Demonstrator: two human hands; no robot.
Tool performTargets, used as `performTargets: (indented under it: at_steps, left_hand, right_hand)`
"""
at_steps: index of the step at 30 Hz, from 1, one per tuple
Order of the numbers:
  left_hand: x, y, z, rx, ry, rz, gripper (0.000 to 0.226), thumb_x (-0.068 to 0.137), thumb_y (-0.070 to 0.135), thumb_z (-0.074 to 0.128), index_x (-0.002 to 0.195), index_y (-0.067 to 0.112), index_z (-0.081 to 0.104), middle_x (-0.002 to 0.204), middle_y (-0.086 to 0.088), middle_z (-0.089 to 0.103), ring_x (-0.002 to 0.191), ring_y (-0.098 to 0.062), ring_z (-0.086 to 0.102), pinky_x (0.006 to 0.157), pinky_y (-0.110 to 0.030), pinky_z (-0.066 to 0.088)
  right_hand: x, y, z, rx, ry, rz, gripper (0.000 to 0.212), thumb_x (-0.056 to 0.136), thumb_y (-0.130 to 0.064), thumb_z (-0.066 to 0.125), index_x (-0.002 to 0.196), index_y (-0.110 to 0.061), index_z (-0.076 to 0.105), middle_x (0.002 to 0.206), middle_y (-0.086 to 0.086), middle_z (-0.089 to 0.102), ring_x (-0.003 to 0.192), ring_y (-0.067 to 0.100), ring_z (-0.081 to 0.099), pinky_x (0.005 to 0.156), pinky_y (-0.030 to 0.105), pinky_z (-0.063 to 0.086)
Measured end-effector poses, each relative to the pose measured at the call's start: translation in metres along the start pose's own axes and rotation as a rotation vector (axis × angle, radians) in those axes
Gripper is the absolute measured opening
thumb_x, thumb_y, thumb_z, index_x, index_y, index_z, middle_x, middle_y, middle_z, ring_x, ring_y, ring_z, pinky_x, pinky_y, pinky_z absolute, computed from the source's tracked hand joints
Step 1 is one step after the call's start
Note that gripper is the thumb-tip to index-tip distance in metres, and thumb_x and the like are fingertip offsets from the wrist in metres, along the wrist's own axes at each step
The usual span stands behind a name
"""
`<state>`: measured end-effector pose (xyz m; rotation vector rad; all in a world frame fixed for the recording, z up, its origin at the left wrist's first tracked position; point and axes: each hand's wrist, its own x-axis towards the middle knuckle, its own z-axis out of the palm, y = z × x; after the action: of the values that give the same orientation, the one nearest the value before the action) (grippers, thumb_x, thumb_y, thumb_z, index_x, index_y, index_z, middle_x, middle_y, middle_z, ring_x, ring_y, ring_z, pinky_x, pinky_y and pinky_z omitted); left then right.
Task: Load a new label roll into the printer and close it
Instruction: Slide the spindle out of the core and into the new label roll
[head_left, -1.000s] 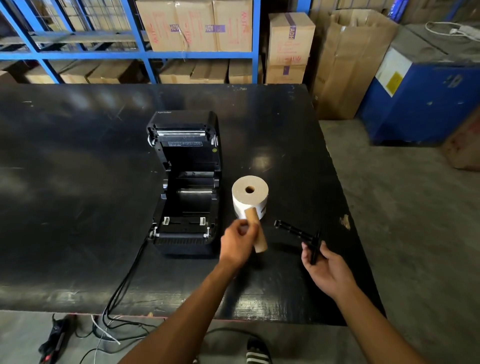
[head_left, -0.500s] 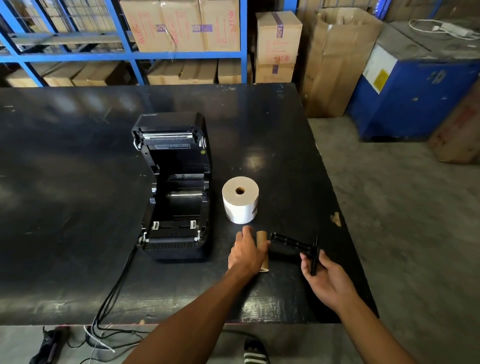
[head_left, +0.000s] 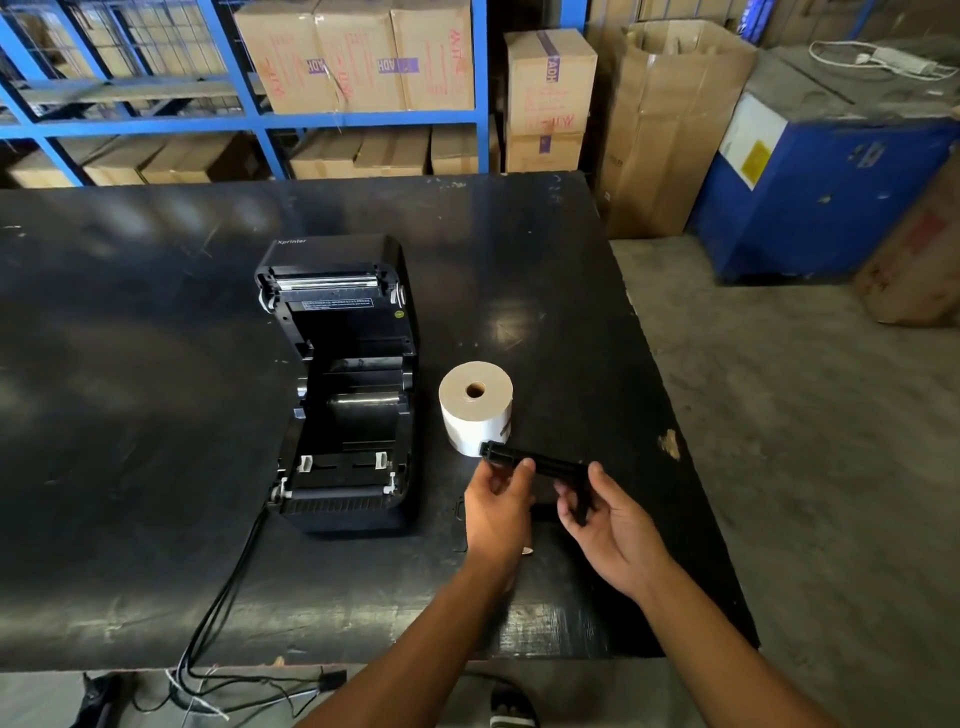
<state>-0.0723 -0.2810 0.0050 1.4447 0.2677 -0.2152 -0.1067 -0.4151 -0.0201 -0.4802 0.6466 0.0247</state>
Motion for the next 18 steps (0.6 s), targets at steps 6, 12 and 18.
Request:
performTargets:
  at_steps: [6,12,18]
  left_hand:
    - [0.019,0.012,0.006,0.572,-0.112,0.086,0.018,0.096,0.018,0.061,0.11,0.008,0.064,0.088,-0.004,0.072,0.089,-0.026,0.07,0.072,-0.026,0.048]
    - [0.019,-0.015,0.038,0.94,-0.426,0.022,0.05,0.094,0.012,0.057,0.143,0.01,0.046,0.129,-0.017,0.065,0.122,-0.035,0.059,0.103,-0.043,0.05]
    - [0.02,-0.033,0.052,1.172,-0.425,0.021,0.038,0.097,0.013,0.054,0.134,0.005,0.05,0.133,-0.021,0.058,0.122,-0.037,0.058,0.102,-0.041,0.047]
  right_hand:
    - [0.006,-0.019,-0.015,-0.637,0.367,-0.24,0.03,0.088,-0.027,0.068,0.116,-0.018,0.064,0.107,0.001,0.068,0.095,0.013,0.063,0.076,0.027,0.047]
    - [0.008,-0.013,-0.038,-1.379,0.502,-0.47,0.031,0.084,-0.028,0.072,0.112,-0.025,0.058,0.102,0.007,0.053,0.086,0.02,0.057,0.074,0.031,0.046]
    - [0.011,-0.009,-0.057,-1.651,0.484,-0.488,0.025,0.084,-0.032,0.072,0.106,-0.024,0.062,0.106,0.003,0.046,0.103,0.024,0.052,0.087,0.032,0.047]
